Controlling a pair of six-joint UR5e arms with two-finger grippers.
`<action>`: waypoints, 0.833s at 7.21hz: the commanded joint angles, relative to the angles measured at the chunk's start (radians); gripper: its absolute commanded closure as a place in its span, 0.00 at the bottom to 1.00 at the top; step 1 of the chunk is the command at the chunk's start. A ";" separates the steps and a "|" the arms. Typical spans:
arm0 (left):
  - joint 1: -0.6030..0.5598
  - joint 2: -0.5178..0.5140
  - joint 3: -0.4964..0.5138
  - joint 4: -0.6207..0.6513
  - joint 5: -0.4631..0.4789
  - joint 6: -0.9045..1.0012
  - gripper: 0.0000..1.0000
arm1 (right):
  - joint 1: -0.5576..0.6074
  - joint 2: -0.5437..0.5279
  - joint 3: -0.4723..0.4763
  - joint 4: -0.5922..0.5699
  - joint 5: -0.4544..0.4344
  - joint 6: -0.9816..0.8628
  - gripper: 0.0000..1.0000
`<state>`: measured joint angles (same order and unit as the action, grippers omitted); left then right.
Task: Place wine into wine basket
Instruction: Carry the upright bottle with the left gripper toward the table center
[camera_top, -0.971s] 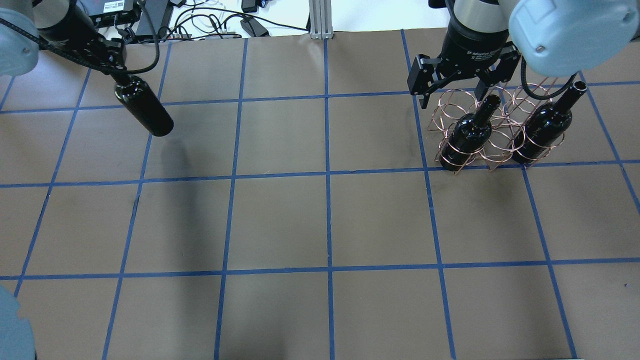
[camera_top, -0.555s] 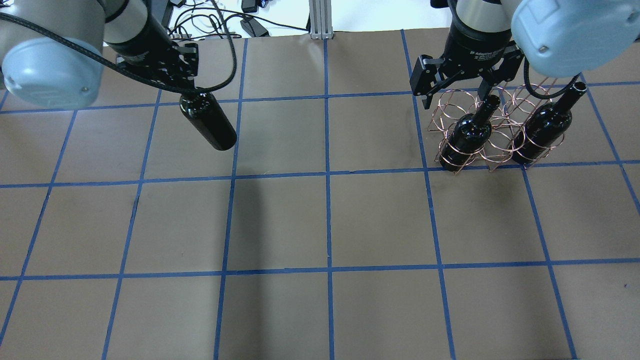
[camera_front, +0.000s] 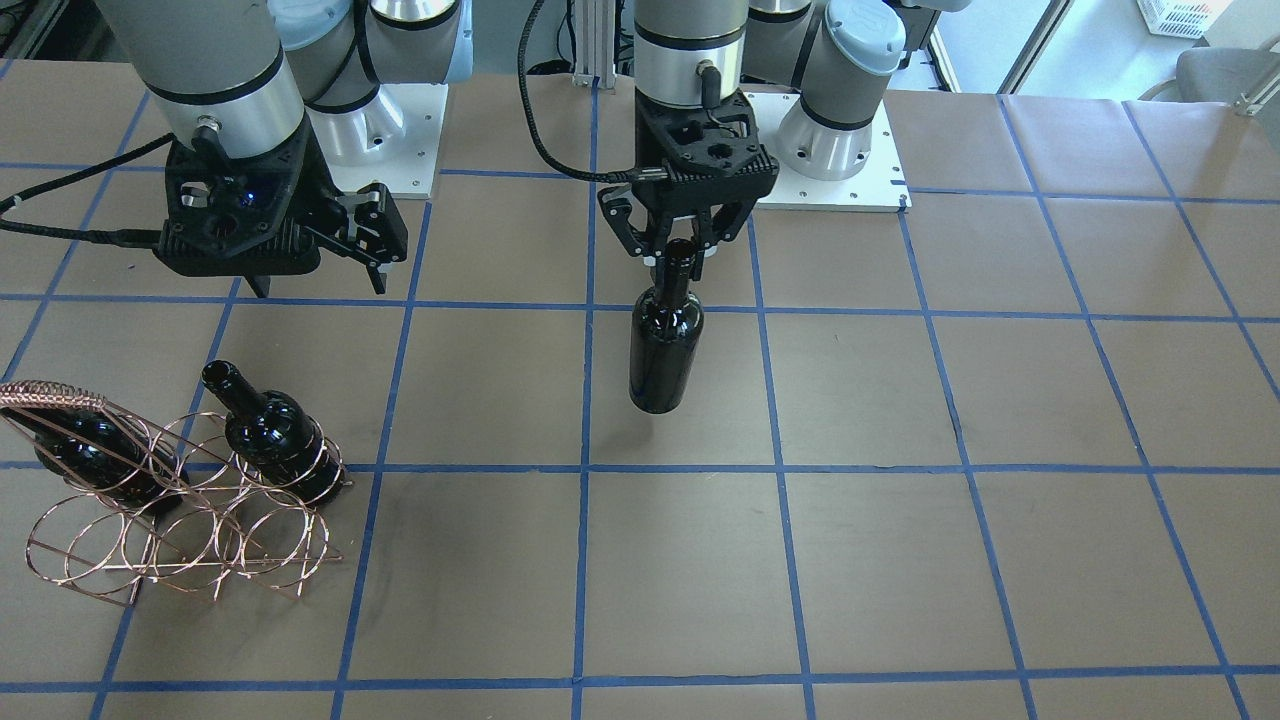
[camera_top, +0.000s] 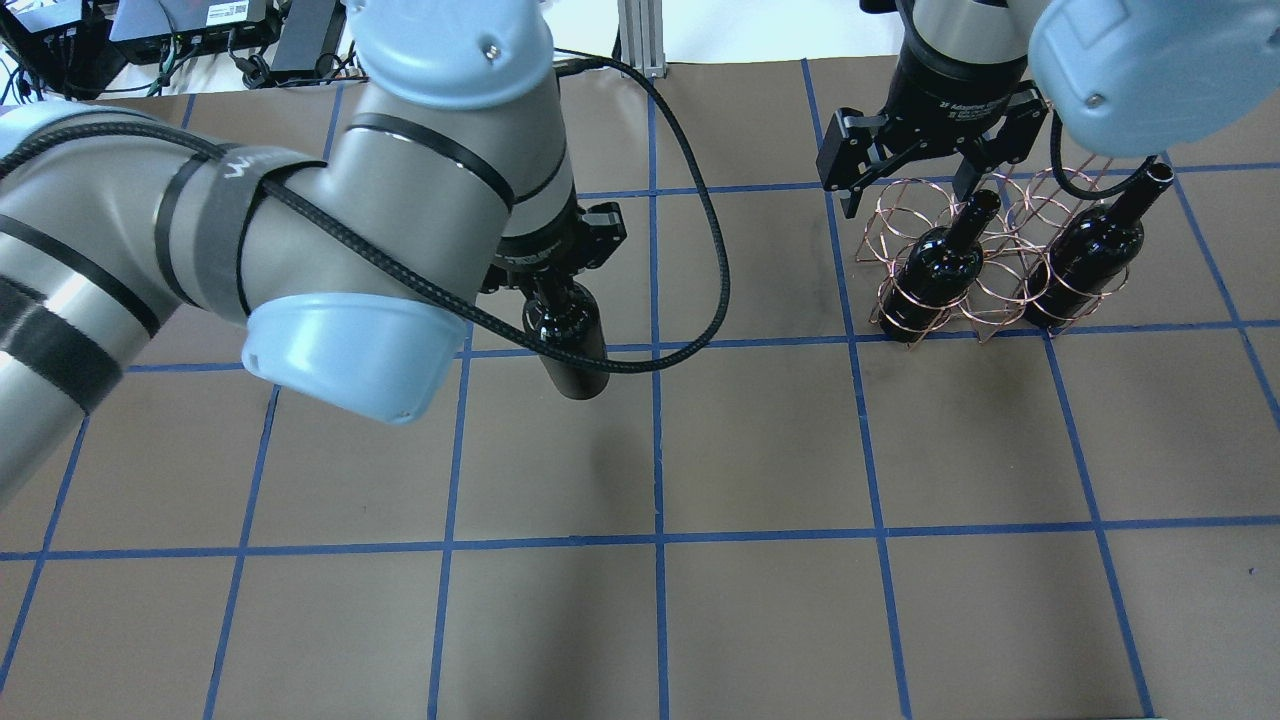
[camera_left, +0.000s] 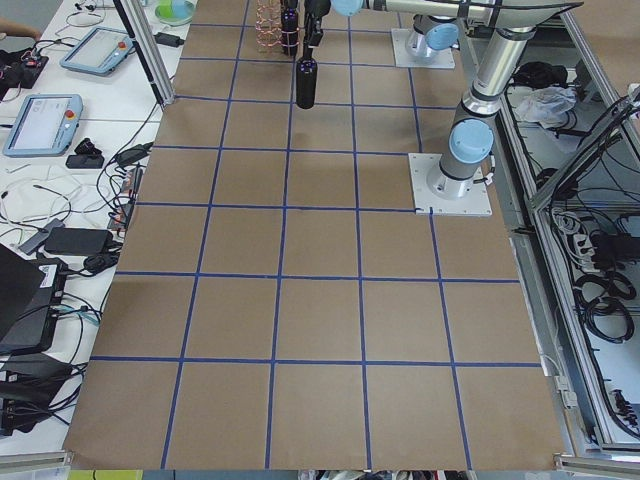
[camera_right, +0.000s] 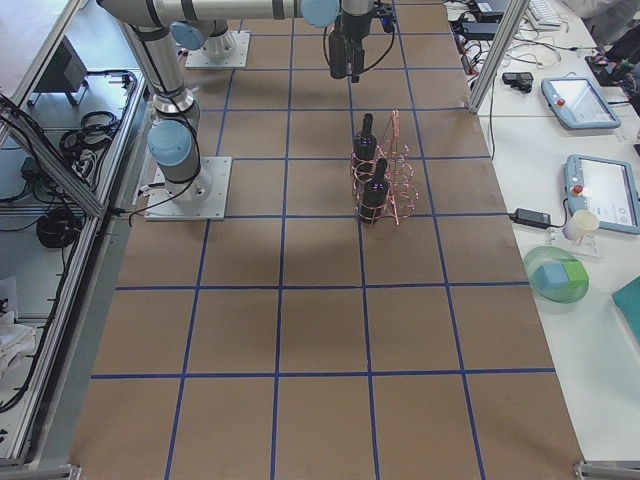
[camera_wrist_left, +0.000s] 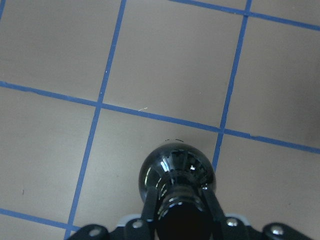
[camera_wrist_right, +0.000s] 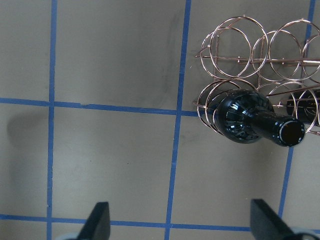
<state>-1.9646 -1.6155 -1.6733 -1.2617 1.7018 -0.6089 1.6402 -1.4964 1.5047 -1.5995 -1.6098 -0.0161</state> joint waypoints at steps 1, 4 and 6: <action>-0.030 -0.021 -0.006 -0.004 -0.023 -0.025 0.84 | 0.001 -0.001 0.000 0.004 0.001 0.002 0.00; -0.030 -0.049 -0.006 0.002 -0.030 -0.025 0.84 | 0.001 -0.001 0.000 0.001 0.052 -0.001 0.00; -0.030 -0.058 -0.006 0.005 -0.054 -0.025 0.85 | 0.001 -0.001 0.000 0.001 0.054 0.004 0.00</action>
<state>-1.9948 -1.6679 -1.6797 -1.2605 1.6614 -0.6343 1.6410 -1.4974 1.5046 -1.5985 -1.5626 -0.0159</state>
